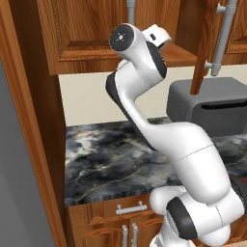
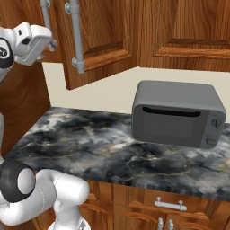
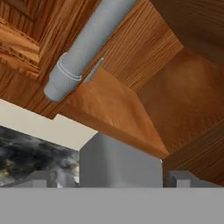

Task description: The dining table condiment station is running low on shaker. Refill the condiment station by opening the cabinet and taking the shaker from the cabinet and placing it on the dining table.

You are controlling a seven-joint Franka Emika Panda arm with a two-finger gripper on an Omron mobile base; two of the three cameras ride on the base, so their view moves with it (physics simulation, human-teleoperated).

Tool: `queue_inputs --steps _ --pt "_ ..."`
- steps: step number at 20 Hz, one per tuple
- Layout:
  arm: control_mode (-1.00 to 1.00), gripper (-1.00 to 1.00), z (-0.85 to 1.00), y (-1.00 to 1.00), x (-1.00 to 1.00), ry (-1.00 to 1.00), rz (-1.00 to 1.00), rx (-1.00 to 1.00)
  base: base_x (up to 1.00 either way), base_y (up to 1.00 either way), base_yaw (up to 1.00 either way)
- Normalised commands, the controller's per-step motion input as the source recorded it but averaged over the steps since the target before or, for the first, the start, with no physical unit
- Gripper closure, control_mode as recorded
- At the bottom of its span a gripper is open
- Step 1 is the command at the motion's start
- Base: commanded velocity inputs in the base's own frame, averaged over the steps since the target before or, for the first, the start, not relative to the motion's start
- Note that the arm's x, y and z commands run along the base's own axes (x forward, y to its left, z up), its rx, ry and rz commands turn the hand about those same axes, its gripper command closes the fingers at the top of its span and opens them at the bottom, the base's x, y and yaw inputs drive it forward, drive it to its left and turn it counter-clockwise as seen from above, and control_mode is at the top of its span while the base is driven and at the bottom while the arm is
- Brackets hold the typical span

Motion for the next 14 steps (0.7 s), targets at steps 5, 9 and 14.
queue_inputs --steps 5,9,14 --pt "-1.0 -1.0 -0.24 -0.75 0.29 0.05 -0.07 -0.12 0.0 0.0 0.0" --pt "-1.0 -1.0 -0.15 -1.0 -0.08 0.0 -0.04 0.0 0.0 0.0 0.0" --pt "-1.0 -1.0 -0.06 -1.0 -0.49 0.0 -0.02 0.0 0.0 0.0 0.0"
